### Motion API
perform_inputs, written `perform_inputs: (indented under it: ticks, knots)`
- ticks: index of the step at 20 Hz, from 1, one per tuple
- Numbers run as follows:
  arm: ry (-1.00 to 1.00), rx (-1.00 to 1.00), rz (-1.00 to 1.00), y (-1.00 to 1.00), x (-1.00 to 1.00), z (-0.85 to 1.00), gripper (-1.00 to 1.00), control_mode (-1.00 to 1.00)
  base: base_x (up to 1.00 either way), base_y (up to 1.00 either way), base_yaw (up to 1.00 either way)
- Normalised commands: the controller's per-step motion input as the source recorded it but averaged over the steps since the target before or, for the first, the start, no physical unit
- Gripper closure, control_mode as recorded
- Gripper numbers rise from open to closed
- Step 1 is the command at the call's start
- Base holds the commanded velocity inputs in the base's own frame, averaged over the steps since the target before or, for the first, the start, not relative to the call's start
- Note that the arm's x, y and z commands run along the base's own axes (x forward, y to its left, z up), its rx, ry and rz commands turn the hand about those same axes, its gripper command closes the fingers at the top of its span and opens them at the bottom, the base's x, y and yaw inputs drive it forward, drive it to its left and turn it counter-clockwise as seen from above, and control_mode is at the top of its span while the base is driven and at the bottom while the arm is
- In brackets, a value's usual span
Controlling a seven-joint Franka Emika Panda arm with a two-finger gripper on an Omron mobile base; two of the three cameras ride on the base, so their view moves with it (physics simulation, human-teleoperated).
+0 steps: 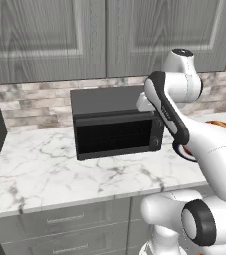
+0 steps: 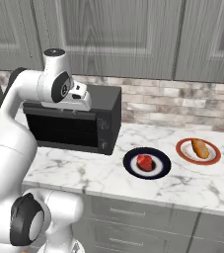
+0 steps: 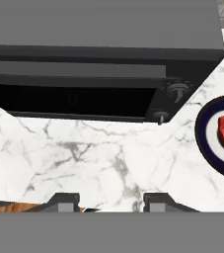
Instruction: Open the toaster oven door. Place the hotdog bun on the top rack in the toaster oven and place the steak on the bottom rack.
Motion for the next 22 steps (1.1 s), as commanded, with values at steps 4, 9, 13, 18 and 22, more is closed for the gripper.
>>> perform_inputs:
  ticks: [4,9,13,18,22]
  knots:
    - [0.0,0.0,0.0,0.0,0.0,0.0,-1.0,1.0,0.0,0.0,0.0]
    - [0.0,0.0,0.0,0.0,0.0,0.0,-1.0,1.0,0.0,0.0,0.0]
    - [0.0,0.0,0.0,0.0,0.0,0.0,-1.0,1.0,-0.1,-0.01,0.0]
    - [0.0,0.0,0.0,0.0,0.0,0.0,-1.0,1.0,-0.55,-0.08,0.0]
    - [0.0,0.0,0.0,0.0,0.0,0.0,-1.0,1.0,-0.27,-0.18,-0.03]
